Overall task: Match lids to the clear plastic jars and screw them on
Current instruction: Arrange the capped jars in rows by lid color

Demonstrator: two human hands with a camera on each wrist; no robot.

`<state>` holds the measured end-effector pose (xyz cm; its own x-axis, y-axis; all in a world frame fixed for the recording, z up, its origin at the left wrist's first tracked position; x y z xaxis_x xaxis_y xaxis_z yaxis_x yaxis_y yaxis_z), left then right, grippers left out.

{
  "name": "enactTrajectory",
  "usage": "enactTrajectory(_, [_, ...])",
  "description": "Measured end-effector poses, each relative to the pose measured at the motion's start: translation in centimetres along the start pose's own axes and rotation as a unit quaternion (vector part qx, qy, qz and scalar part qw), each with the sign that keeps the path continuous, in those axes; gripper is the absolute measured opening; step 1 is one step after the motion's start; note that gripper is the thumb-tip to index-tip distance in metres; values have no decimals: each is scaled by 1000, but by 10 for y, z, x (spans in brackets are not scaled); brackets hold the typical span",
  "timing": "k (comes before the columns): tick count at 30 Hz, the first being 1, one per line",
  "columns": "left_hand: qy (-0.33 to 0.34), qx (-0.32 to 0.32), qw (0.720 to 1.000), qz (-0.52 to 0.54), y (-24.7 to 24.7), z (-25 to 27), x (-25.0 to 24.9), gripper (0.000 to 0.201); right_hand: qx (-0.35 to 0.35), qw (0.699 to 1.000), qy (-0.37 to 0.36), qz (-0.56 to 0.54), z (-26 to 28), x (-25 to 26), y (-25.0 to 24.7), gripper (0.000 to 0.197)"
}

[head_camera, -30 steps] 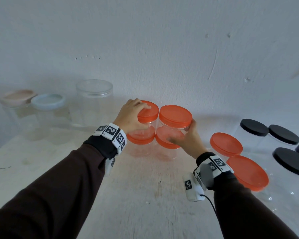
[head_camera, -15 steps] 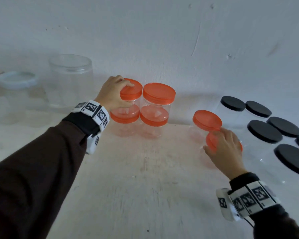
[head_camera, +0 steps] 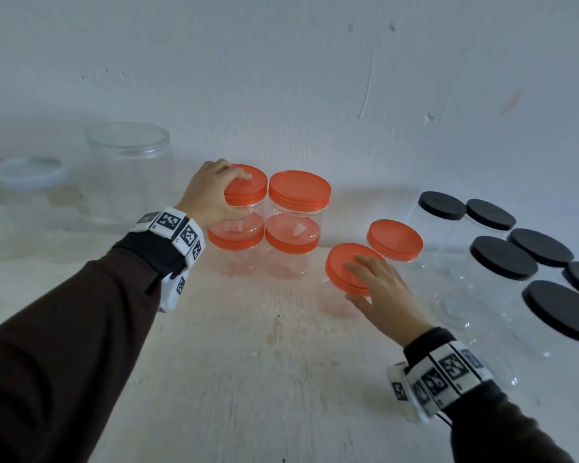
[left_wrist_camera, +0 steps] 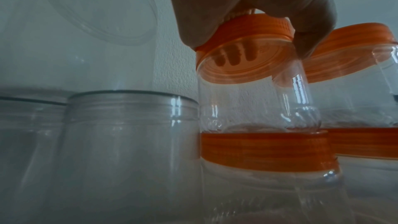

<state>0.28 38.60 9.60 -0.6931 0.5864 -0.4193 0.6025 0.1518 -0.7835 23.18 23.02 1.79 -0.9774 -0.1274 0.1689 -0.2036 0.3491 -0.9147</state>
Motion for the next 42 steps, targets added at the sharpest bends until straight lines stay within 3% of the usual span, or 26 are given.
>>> enactTrajectory(13, [4,-4,1000,0,0,-1,1,60,39,999,17,1,-44,-13,15,55])
enactTrajectory(18, [4,0,1000,2,1,0,1,63,24,997,77,18,-47,-42,12,89])
enactTrajectory(22, [2,-1,1000,3,0,0,2,70,65,987,138,52,-42,-79,15,105])
enactTrajectory(33, [8,-4,1000,0,1,-1,2,61,90,962,155,208,-28,-88,-12,79])
enactTrajectory(37, [2,1,1000,-2,1,0,2,66,58,985,141,80,-28,-70,-16,79])
enactTrajectory(39, [2,1,1000,-1,1,0,1,64,51,993,107,8,-33,-54,-13,78])
enactTrajectory(42, [3,2,1000,5,1,1,1,63,67,997,38,-10,-42,-28,-2,66])
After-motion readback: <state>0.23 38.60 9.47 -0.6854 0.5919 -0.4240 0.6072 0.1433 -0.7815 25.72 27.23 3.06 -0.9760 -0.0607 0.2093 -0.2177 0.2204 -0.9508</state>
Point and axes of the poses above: each hand's wrist, its own z-axis away from the middle knuckle, its own y-axis out of the palm, x = y × z, the point moved 9 cm from there along -z, towards the middle knuckle, and after that the axes turned 3 degrees about -x, right-handed, at the moved point
